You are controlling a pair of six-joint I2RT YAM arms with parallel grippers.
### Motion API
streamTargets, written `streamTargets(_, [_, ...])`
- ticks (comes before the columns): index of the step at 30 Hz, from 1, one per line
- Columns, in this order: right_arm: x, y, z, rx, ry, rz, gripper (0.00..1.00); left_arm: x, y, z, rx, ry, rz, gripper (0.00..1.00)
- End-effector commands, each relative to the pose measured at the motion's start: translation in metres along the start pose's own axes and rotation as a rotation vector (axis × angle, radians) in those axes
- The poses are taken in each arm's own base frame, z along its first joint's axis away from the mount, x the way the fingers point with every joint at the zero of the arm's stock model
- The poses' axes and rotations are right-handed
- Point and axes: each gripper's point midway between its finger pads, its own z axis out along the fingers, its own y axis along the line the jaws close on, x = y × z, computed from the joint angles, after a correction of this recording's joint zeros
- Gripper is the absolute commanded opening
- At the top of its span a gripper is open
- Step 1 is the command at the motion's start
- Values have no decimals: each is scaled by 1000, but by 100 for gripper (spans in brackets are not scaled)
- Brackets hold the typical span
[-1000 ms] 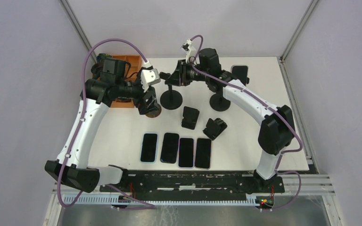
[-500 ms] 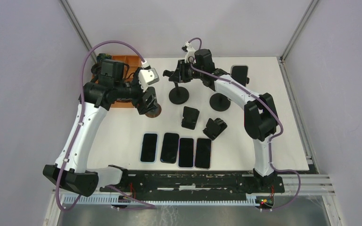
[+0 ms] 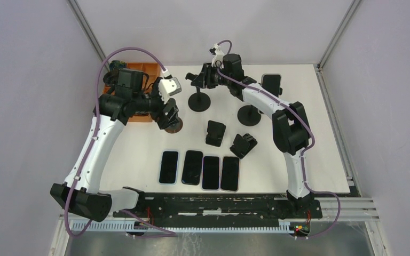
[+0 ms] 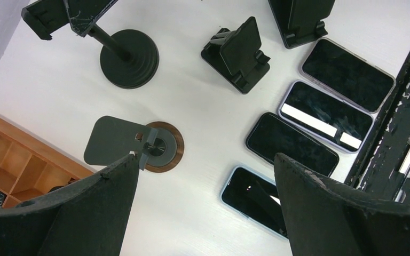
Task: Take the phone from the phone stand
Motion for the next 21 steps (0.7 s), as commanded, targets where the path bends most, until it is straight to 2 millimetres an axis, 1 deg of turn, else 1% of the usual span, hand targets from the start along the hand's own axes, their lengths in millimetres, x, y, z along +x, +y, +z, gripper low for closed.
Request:
streamTargets(1, [-45,26,-5,-74,-105,-82,54,-13,6,-2,-41,-52,-33,100])
streamTargets(2, [-48,28,-7,-68,-106,-98,70,-15,7,-2,-47,-58,-41,100])
streamTargets(3, [-54,29,-10,-56,-108,-123,97,-16,8,-2,-56,-64,-51,100])
streamTargets(6, [-75,33,-23,5,-136,-202,98,-22,18,-4,-114,-80,-106,100])
streamTargets(7, [-77,32,-29,29,-132,-213,98,-27,25,-6,-149,-90,-123,100])
streamTargets(11, [-98,46,-57,57,-167,-268,98,-36,38,-10,-203,-98,-178,100])
streamTargets(12, [-103,53,-67,61,-173,-285,98,-38,40,-11,-216,-98,-189,100])
streamTargets(13, [-105,56,-75,73,-173,-299,98,-40,43,-12,-226,-101,-198,100])
streamTargets(15, [-115,66,-99,91,-202,-320,98,-43,46,-15,-248,-108,-204,100])
streamTargets(18, [-126,80,-135,104,-242,-348,98,-48,47,-21,-261,-124,-197,100])
streamTargets(19, [-130,86,-152,115,-257,-359,98,-50,46,-22,-260,-131,-193,100])
streamTargets(20, [-130,85,-165,131,-262,-363,98,-52,45,-24,-257,-137,-188,100])
streamTargets(21, [-133,90,-181,142,-279,-376,98,-54,42,-26,-249,-144,-181,100])
